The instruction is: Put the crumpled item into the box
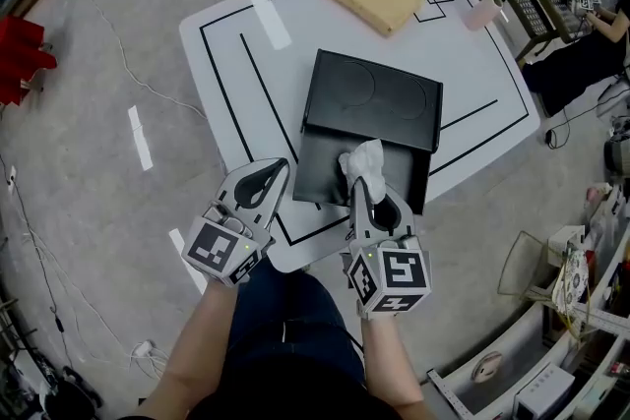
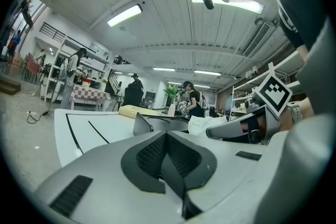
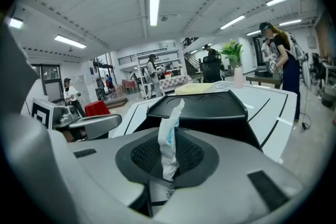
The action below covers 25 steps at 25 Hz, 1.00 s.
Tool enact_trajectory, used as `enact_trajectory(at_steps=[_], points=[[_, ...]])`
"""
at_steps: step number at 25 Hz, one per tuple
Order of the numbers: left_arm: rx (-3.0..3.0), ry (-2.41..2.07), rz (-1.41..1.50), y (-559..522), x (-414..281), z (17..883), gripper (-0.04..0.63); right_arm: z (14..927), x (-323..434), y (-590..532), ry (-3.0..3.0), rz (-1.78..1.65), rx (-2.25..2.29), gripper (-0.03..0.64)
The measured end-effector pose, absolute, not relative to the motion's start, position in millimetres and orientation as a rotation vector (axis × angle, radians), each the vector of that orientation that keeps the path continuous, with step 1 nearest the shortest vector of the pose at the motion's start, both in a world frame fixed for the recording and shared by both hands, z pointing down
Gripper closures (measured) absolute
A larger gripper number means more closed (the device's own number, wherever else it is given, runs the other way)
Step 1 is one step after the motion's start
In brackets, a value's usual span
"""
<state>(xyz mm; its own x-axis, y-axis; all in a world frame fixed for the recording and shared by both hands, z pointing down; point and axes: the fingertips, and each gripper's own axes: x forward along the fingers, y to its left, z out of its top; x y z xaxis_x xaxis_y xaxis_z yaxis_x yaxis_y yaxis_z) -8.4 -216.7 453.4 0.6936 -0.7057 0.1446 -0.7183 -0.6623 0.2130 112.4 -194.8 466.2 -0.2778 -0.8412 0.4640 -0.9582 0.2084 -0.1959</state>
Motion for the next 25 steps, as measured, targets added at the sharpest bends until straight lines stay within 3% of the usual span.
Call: enact_trajectory(at_steps=[11, 14, 25], points=[[2.648, -1.146, 0.069, -216, -13, 454, 0.594, 478, 102, -199, -2.171, 0.594, 1.586, 0.549], [2.641, -1.154, 0.072, -217, -16, 455, 0.594, 482, 108, -200, -2.138, 0.578, 1.579, 0.514], [2.641, -1.144, 0.064, -217, -19, 455, 0.594, 483, 119, -200, -2.063, 0.477, 1.595, 0.483]])
